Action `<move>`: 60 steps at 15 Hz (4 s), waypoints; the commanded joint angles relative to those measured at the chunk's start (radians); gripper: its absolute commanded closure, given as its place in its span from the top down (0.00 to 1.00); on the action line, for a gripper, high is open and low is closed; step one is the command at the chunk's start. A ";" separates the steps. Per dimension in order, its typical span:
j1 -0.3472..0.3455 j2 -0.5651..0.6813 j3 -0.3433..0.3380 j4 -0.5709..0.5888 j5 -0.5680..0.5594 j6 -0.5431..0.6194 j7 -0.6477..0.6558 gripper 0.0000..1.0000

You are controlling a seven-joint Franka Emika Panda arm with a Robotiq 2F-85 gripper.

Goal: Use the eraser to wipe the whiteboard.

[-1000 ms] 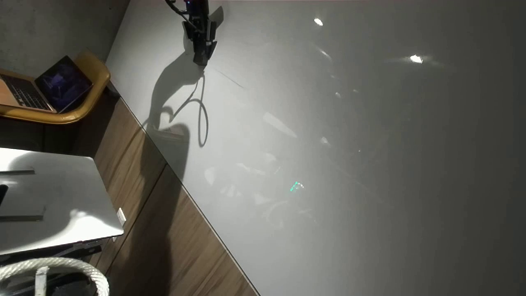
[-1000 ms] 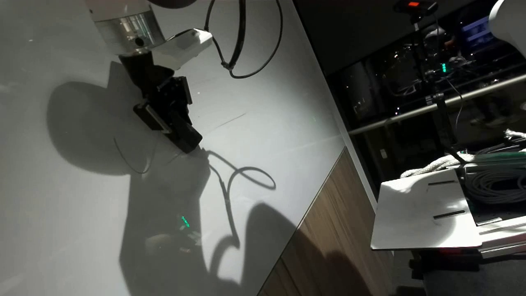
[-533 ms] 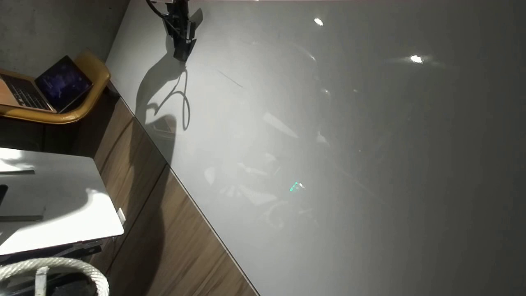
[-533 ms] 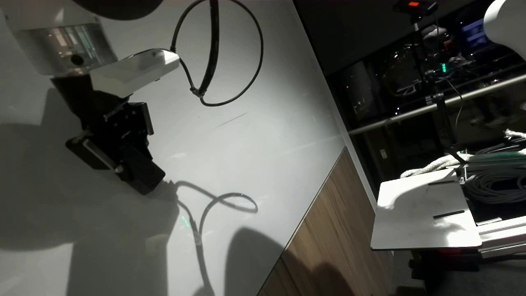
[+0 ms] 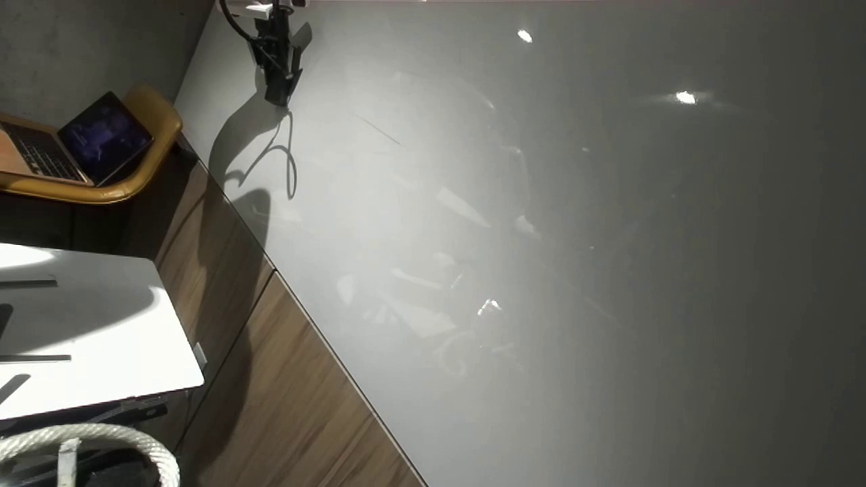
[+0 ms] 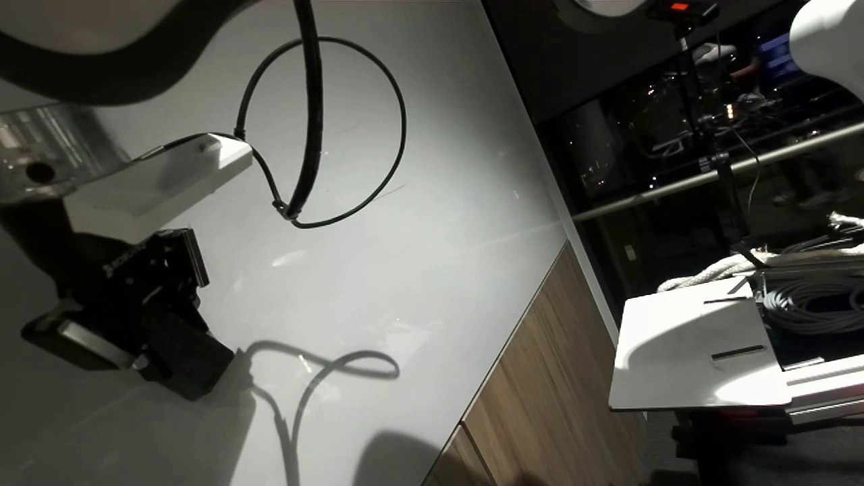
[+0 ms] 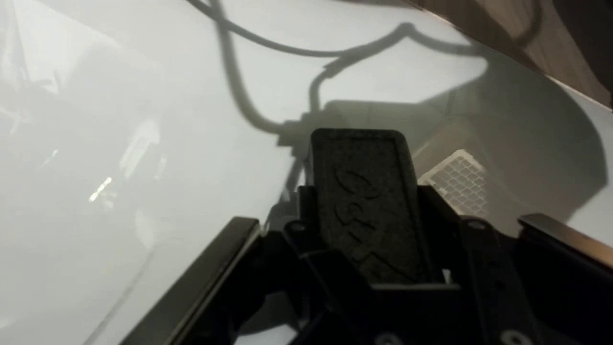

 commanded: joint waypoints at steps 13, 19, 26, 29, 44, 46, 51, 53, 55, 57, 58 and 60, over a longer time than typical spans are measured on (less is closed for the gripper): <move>-0.090 -0.103 -0.107 0.008 0.036 -0.191 0.016 0.29; -0.104 -0.320 -0.107 -0.341 -0.051 -0.046 0.195 0.29; -0.124 -0.520 -0.113 -0.731 -0.263 0.023 0.383 0.29; -0.206 -0.605 -0.086 -0.882 -0.295 0.045 0.446 0.29; -0.561 -0.851 -0.248 -1.155 0.017 0.747 -0.007 0.29; -0.541 -0.809 -0.243 -1.145 0.182 0.728 -0.113 0.29; -0.543 -0.697 -0.153 -1.048 0.463 0.642 -0.276 0.29; -0.527 -0.654 -0.121 -0.961 0.452 0.564 -0.260 0.29; -0.505 -0.616 -0.094 -0.874 0.431 0.478 -0.254 0.29; -0.480 -0.588 -0.071 -0.796 0.408 0.399 -0.256 0.29; -0.464 -0.572 -0.060 -0.757 0.395 0.367 -0.254 0.29; -0.427 -0.531 -0.042 -0.677 0.372 0.316 -0.249 0.29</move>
